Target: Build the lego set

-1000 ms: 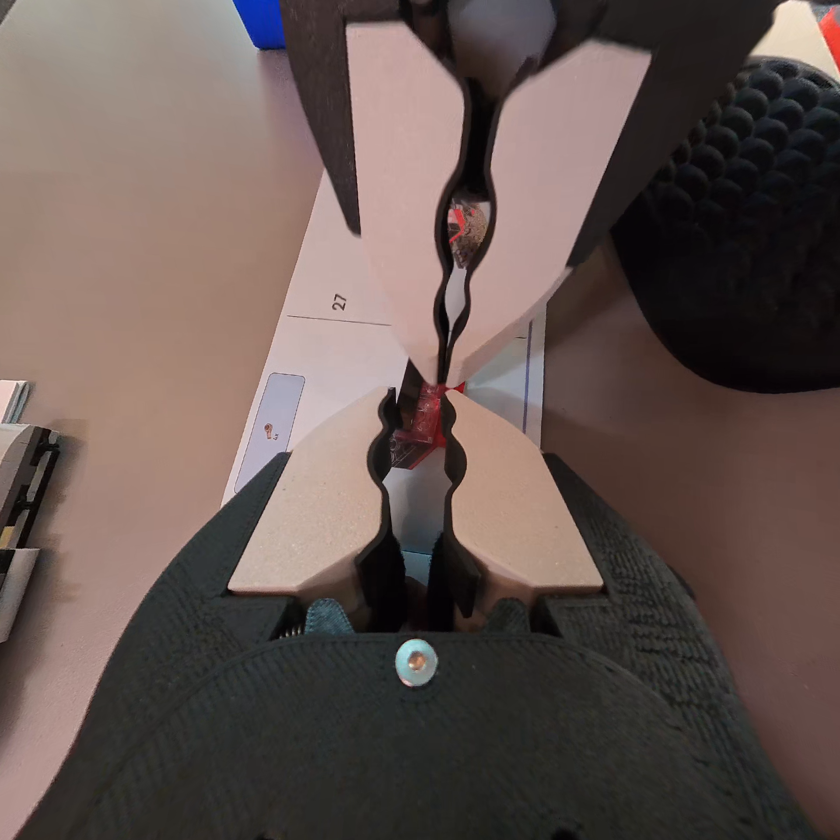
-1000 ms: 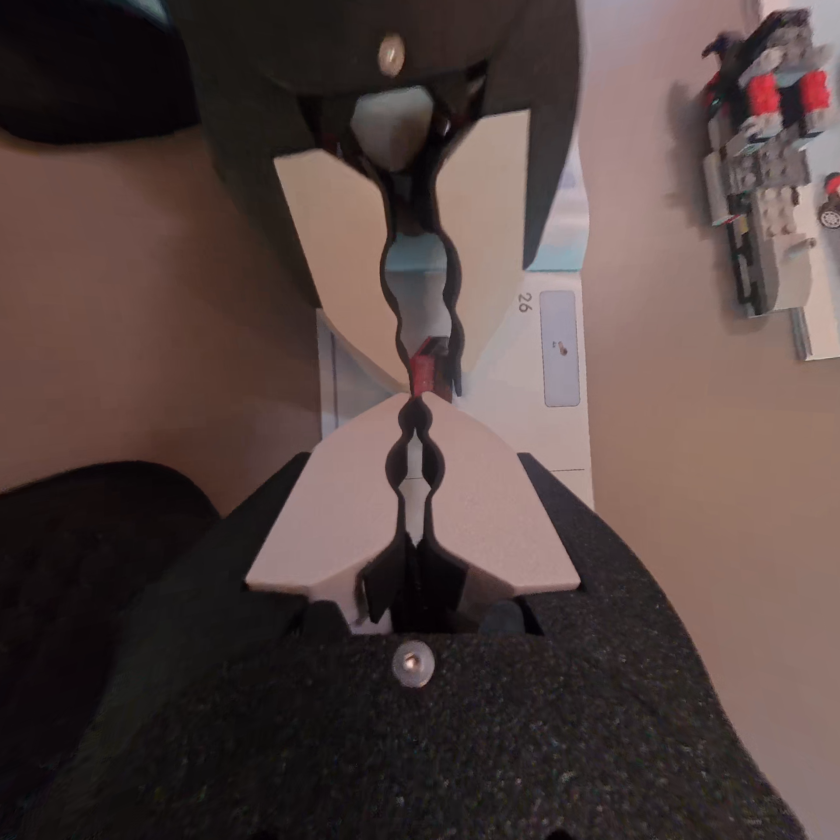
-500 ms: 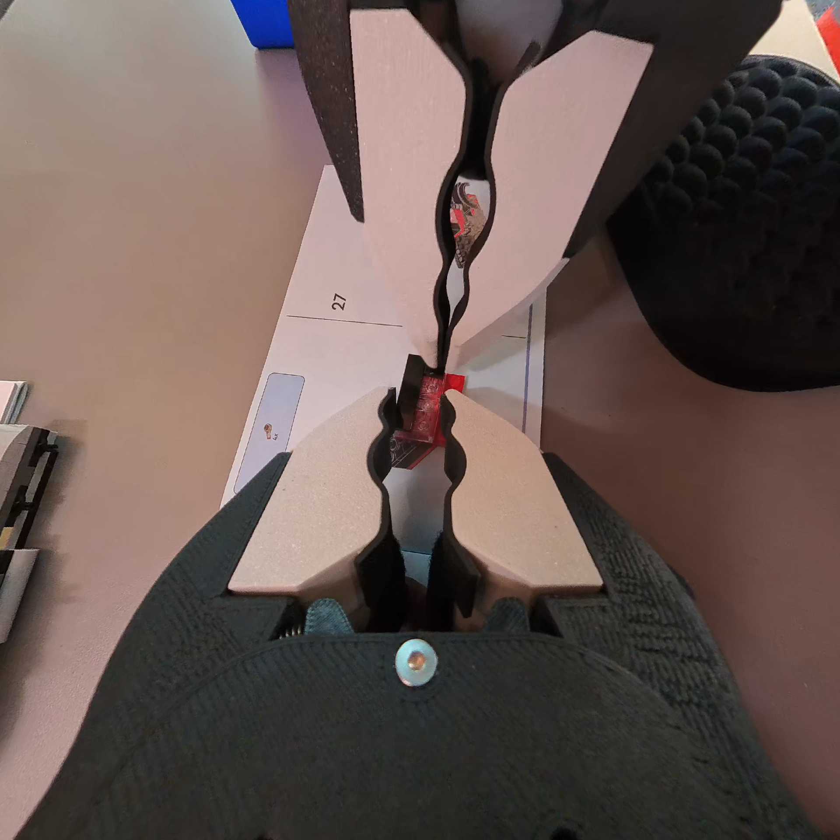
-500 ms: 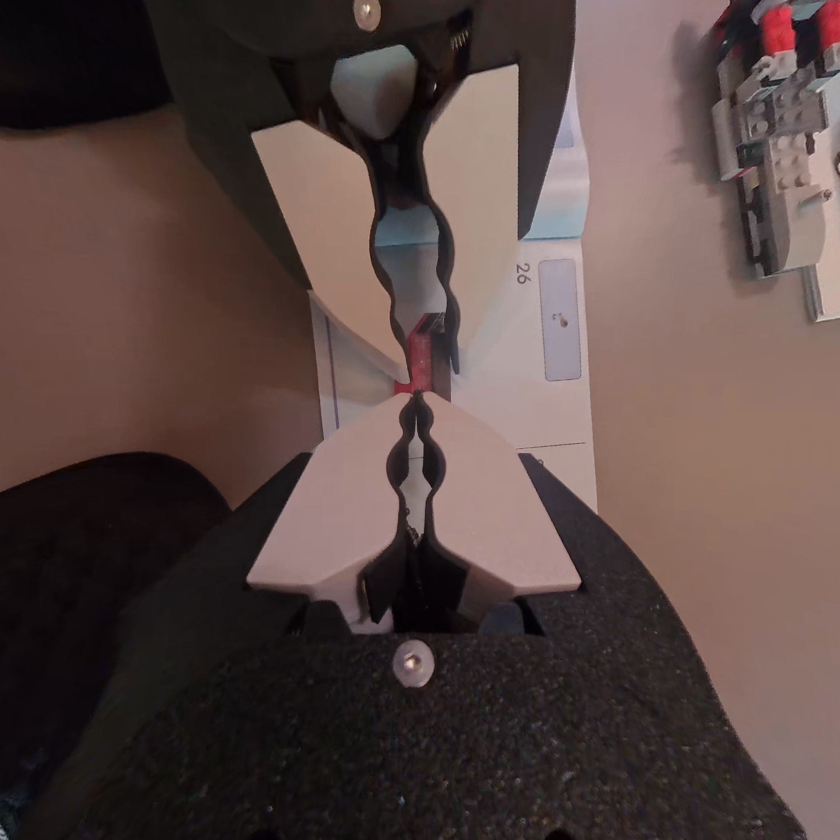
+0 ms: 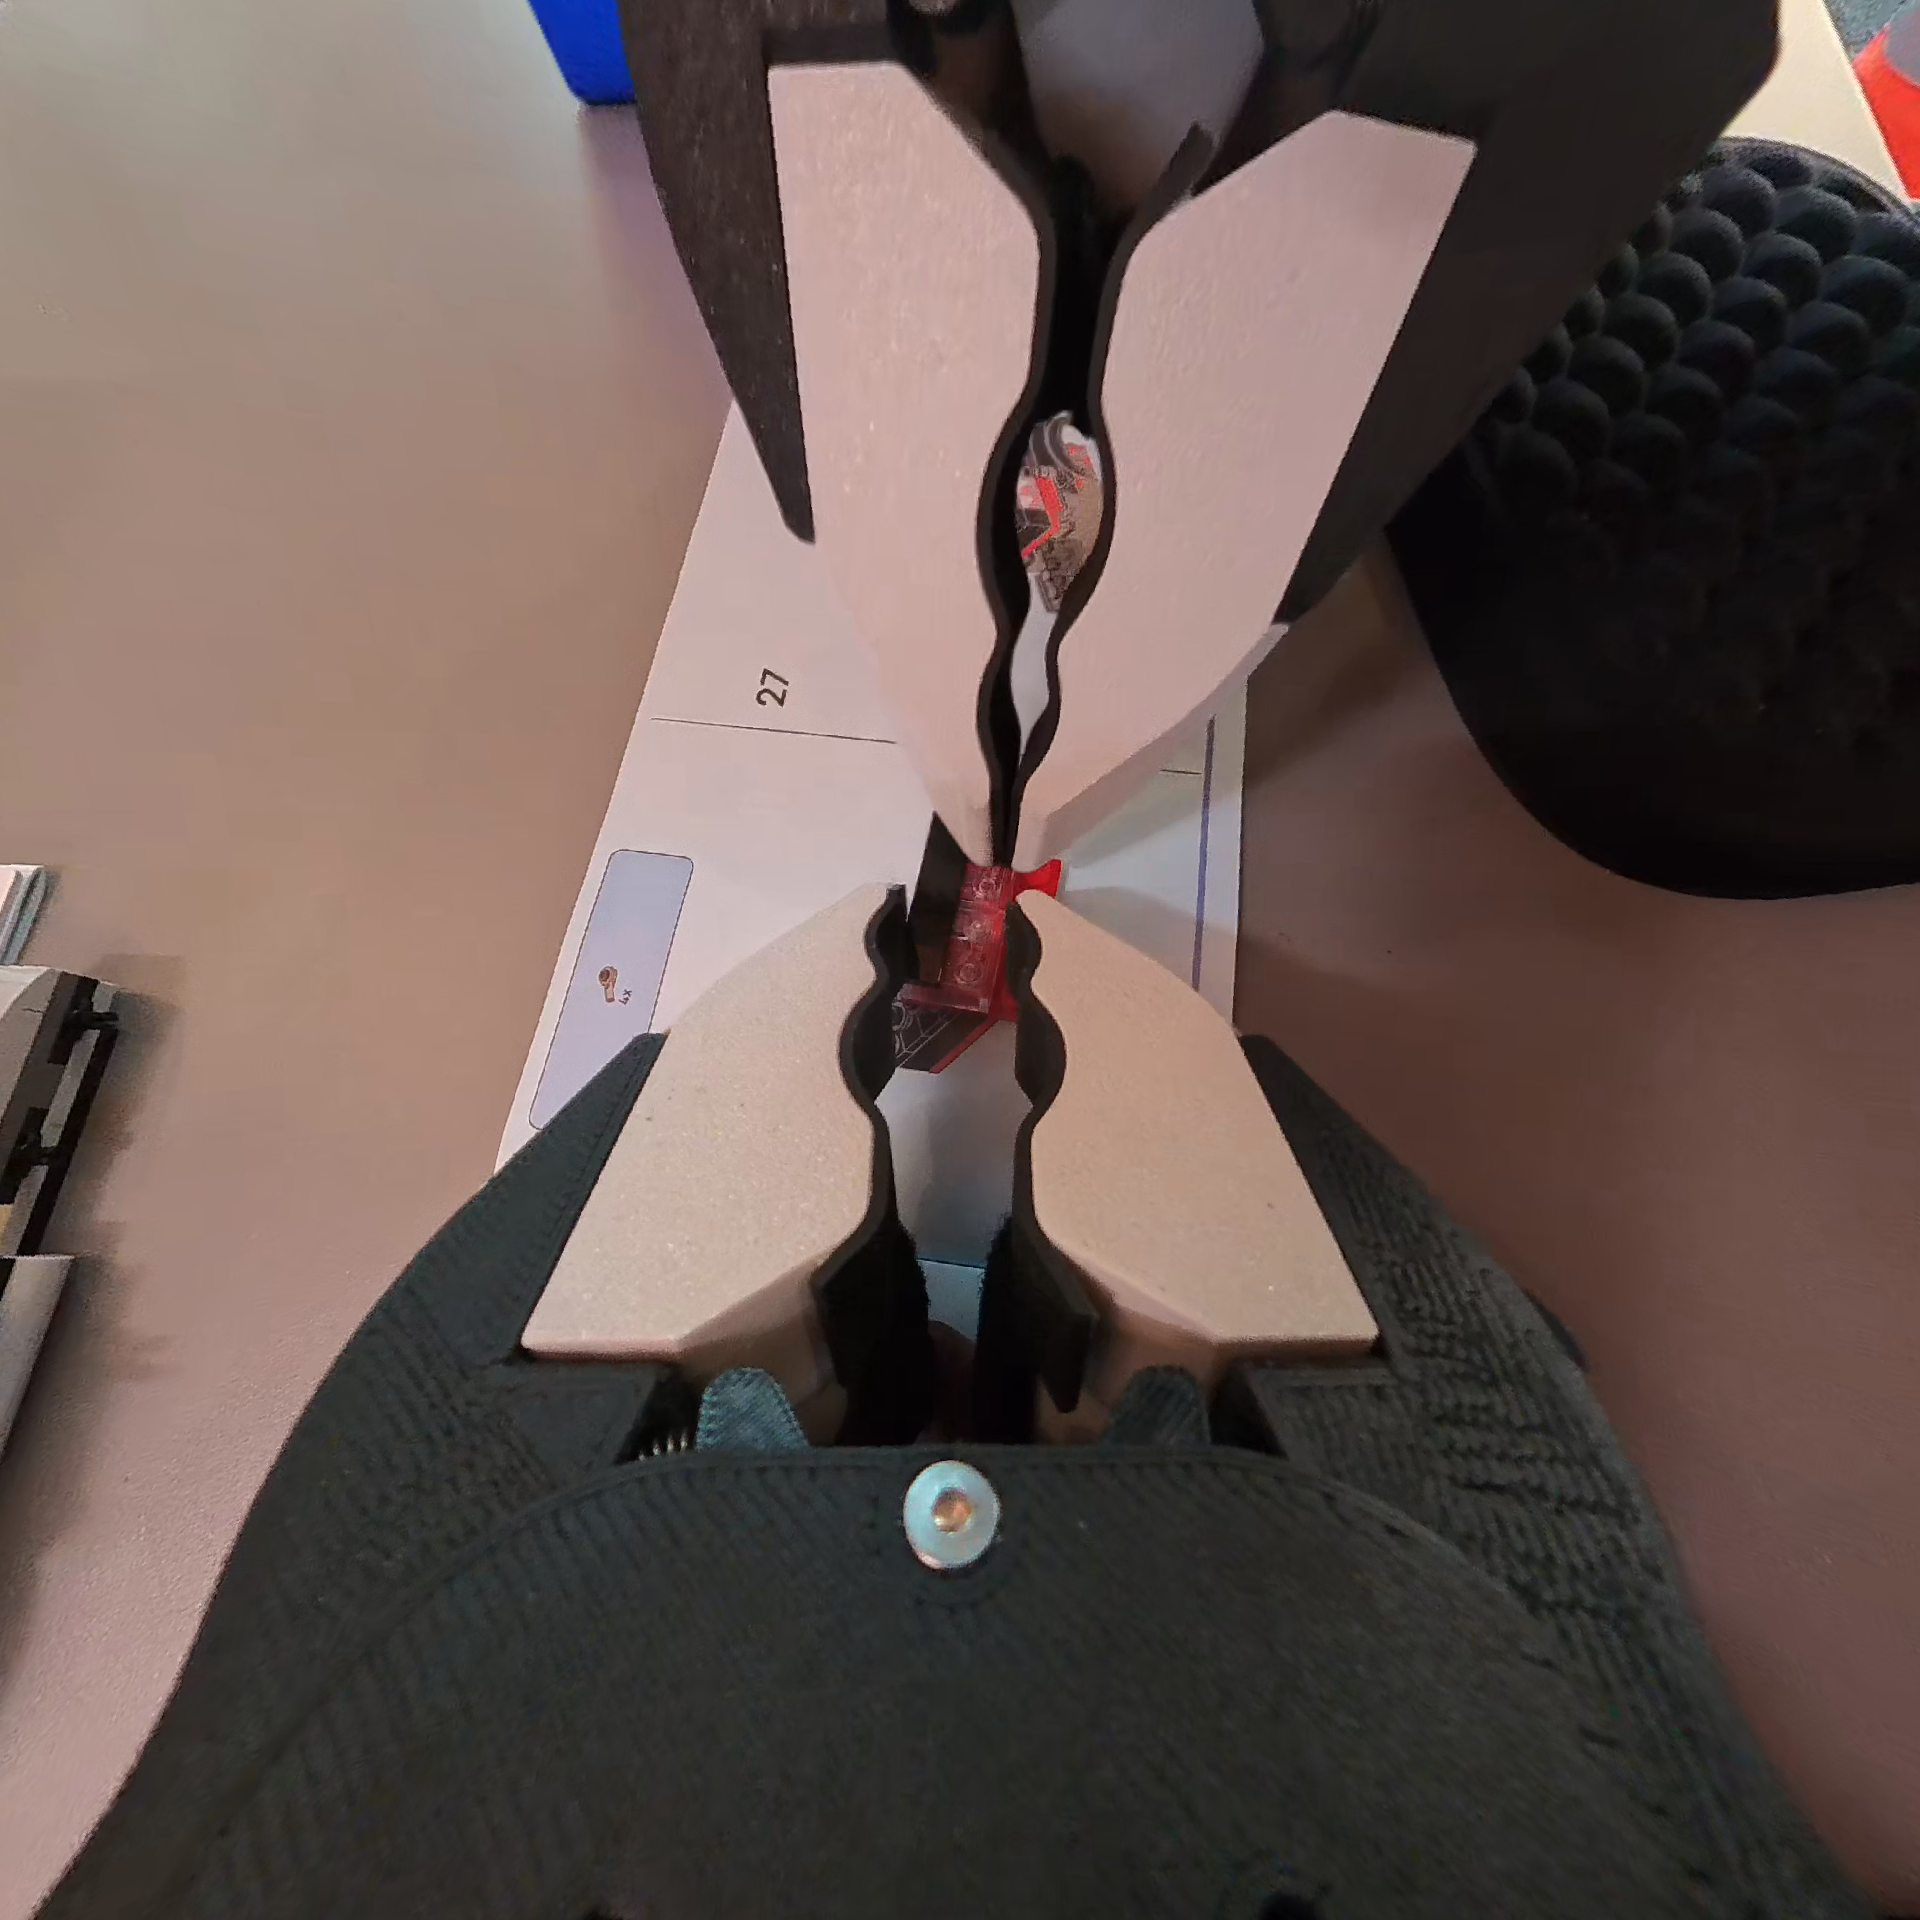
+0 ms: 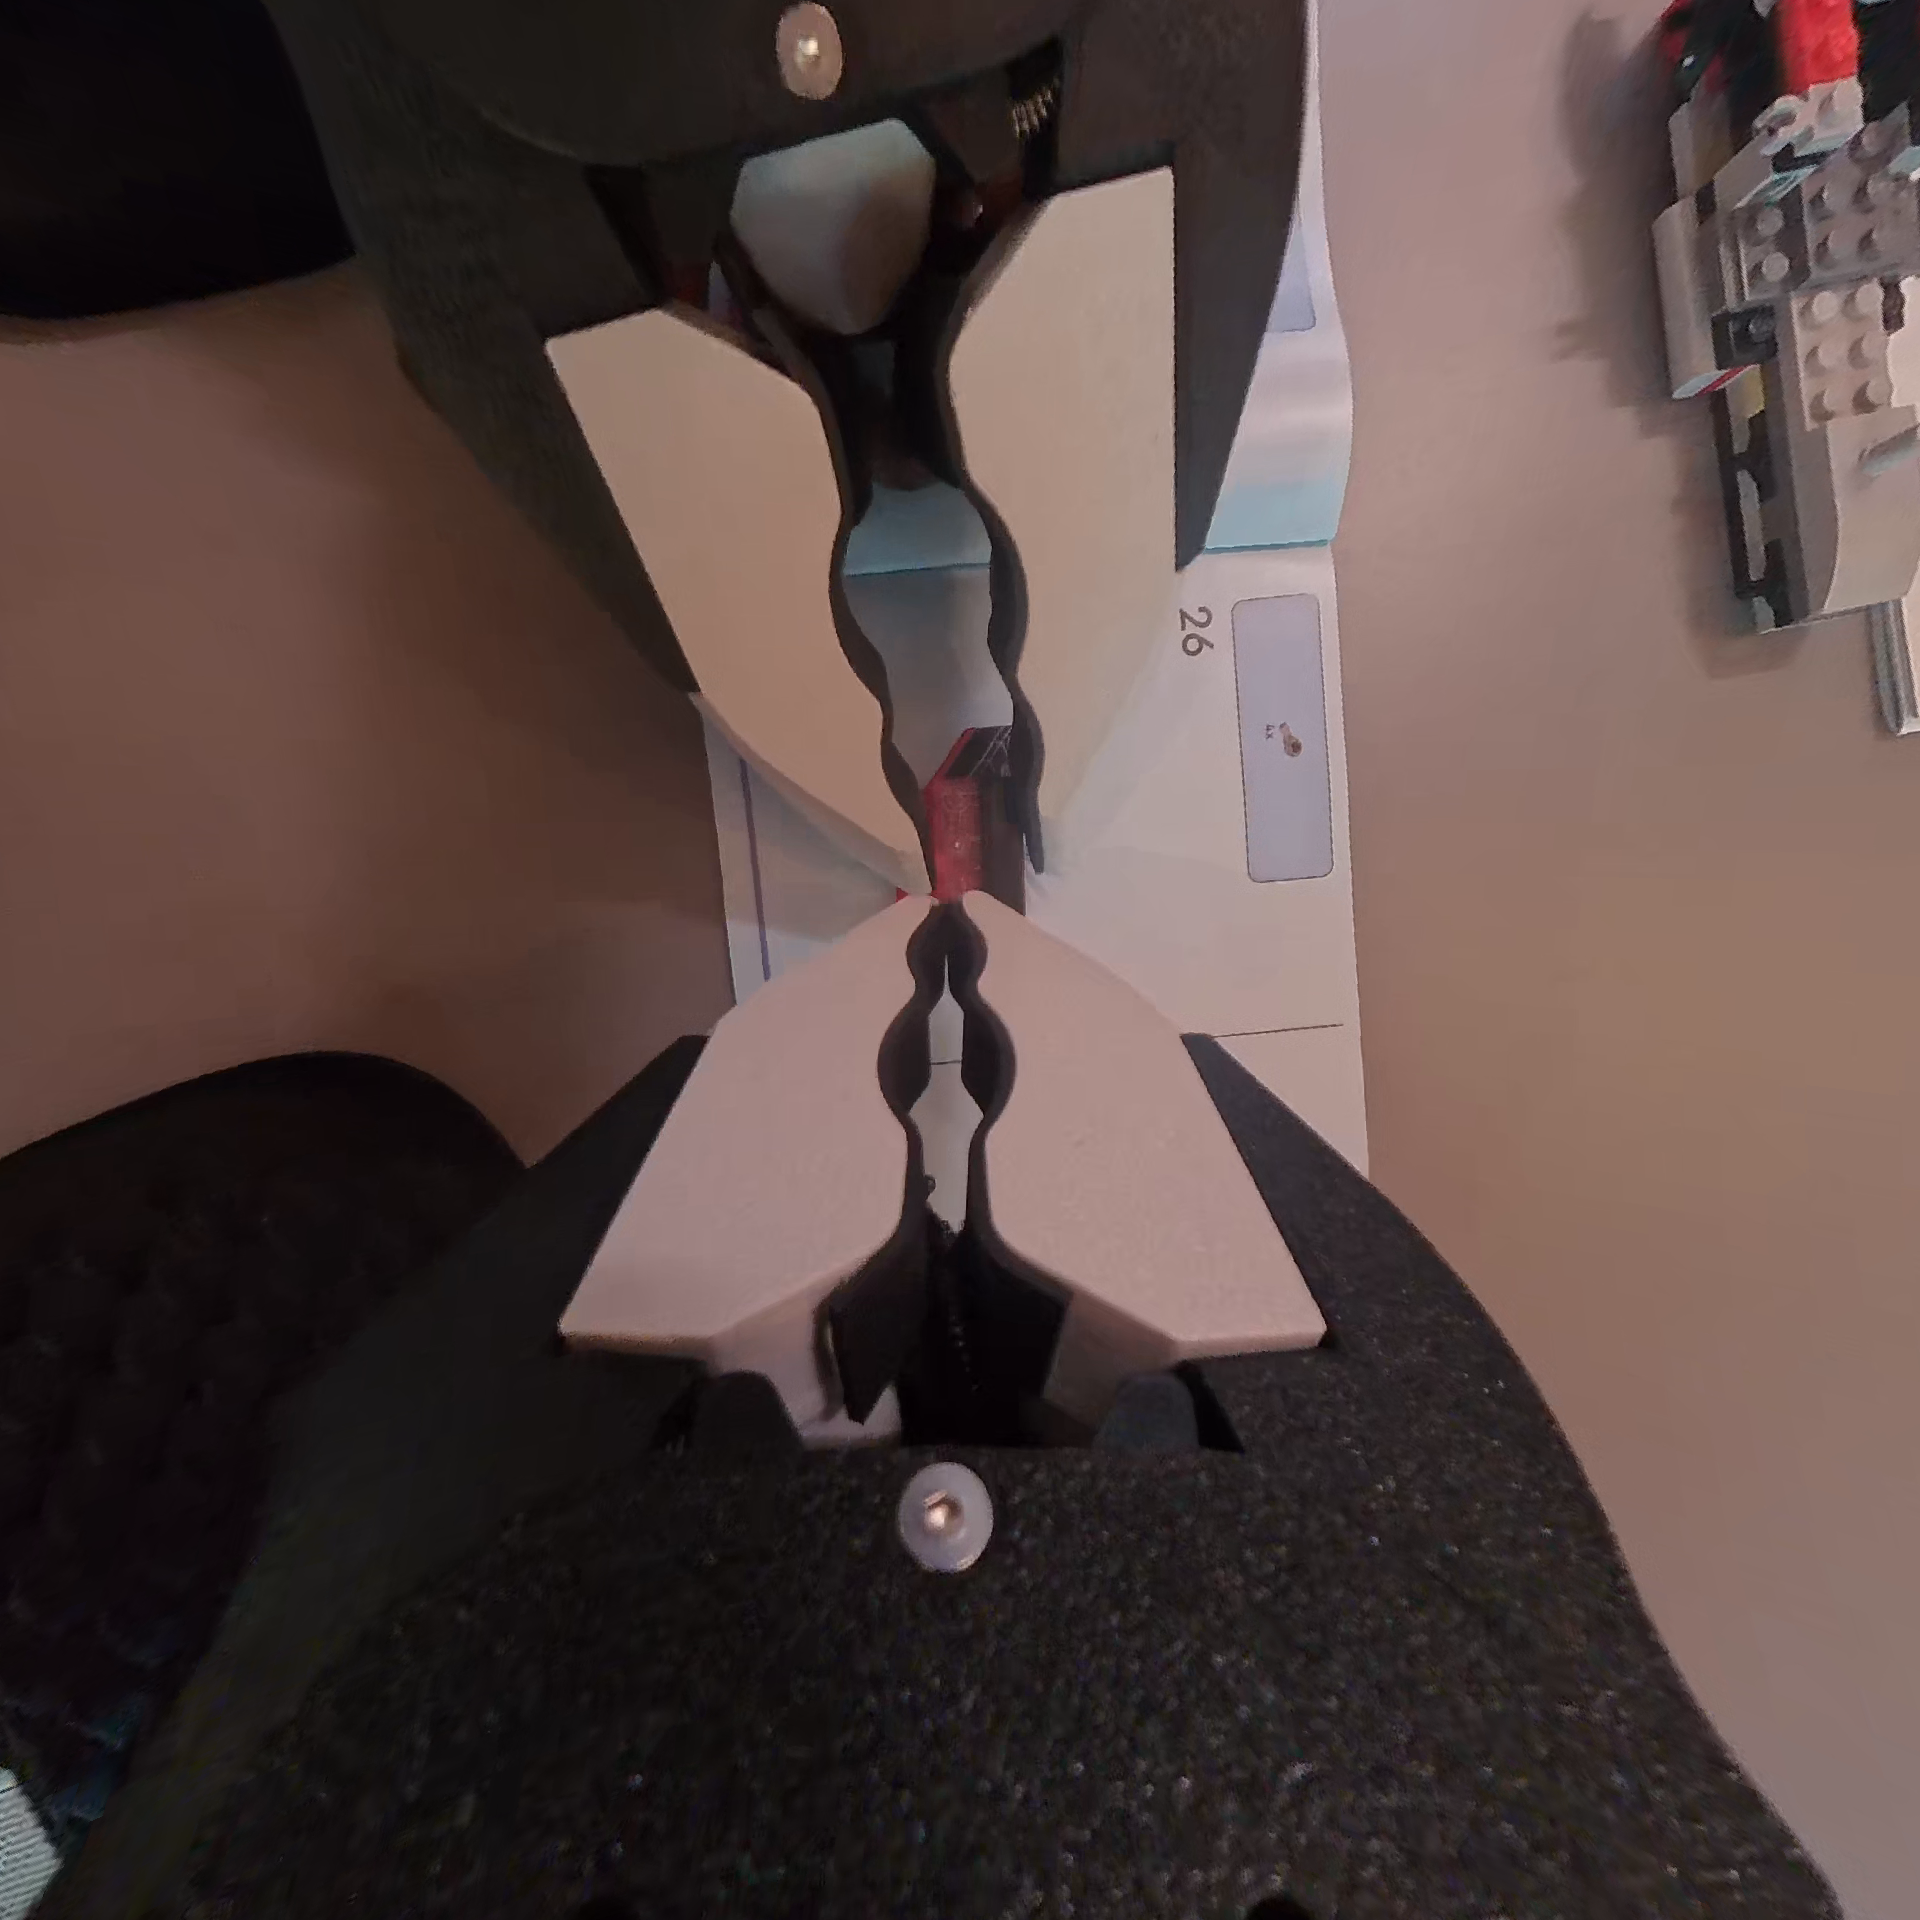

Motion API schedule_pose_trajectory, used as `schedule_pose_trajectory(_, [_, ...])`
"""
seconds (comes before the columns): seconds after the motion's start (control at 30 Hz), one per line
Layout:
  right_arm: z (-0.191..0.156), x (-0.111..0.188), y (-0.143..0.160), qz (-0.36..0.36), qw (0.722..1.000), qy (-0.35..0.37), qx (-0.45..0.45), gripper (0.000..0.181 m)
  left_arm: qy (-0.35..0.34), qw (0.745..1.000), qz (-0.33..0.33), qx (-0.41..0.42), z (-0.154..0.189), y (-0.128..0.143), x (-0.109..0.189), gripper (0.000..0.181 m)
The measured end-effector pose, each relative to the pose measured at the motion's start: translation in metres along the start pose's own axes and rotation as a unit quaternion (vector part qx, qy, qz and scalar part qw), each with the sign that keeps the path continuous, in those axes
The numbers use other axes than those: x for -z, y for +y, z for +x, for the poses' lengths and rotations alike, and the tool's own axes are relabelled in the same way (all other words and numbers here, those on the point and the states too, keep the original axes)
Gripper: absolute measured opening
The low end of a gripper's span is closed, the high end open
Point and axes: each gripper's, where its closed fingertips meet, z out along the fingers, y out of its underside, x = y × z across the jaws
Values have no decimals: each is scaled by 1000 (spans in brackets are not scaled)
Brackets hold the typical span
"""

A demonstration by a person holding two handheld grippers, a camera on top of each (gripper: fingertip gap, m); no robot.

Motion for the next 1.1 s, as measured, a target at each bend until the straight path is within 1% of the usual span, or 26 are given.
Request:
schedule_pose_trajectory(0.1, [0,0,0,16,999,-22,-32,0,0,1000,0,0,0,0,0,18])
schedule_pose_trajectory(0.13, [0,0,0,24,999,-22,-28,0,-1,1000,0,0,0,0,0,18])
schedule_pose_trajectory(0.2, [0,0,-1,36,999,-1,30,0,0,1000,0,0,0,0,0,18])
schedule_pose_trajectory(0.33, [10,13,6,43,999,28,2,0,-1,1000,0,-1,0,0,0,18])
schedule_pose_trajectory(0.43, [4,9,2,40,999,16,15,0,0,1000,0,0,0,0,0,18])
schedule_pose_trajectory(0.5, [4,7,0,31,999,19,24,0,-1,1000,0,0,0,0,0,18])
schedule_pose_trajectory(0.57, [5,3,5,5,999,20,29,1,-1,1000,0,-1,0,0,0,18])
schedule_pose_trajectory(0.67, [3,3,5,-1,999,15,31,0,2,1000,0,-1,1,0,0,18])
schedule_pose_trajectory(0.7, [5,3,8,-16,999,21,35,0,2,1000,0,-1,1,0,0,18])
schedule_pose_trajectory(0.77, [9,-4,23,-66,996,35,50,0,2,1000,0,0,1,0,0,18])
schedule_pose_trajectory(0.83, [4,0,13,-29,999,17,43,0,2,1000,0,-1,1,1,1,18])
schedule_pose_trajectory(0.93, [11,10,4,-11,999,34,38,0,3,1000,0,0,1,1,1,18])
schedule_pose_trajectory(1.0, [4,5,0,-2,999,10,42,0,3,1000,0,0,1,1,1,18])
schedule_pose_trajectory(1.1, [3,1,0,-6,999,3,41,0,3,1000,0,0,1,1,0,18])
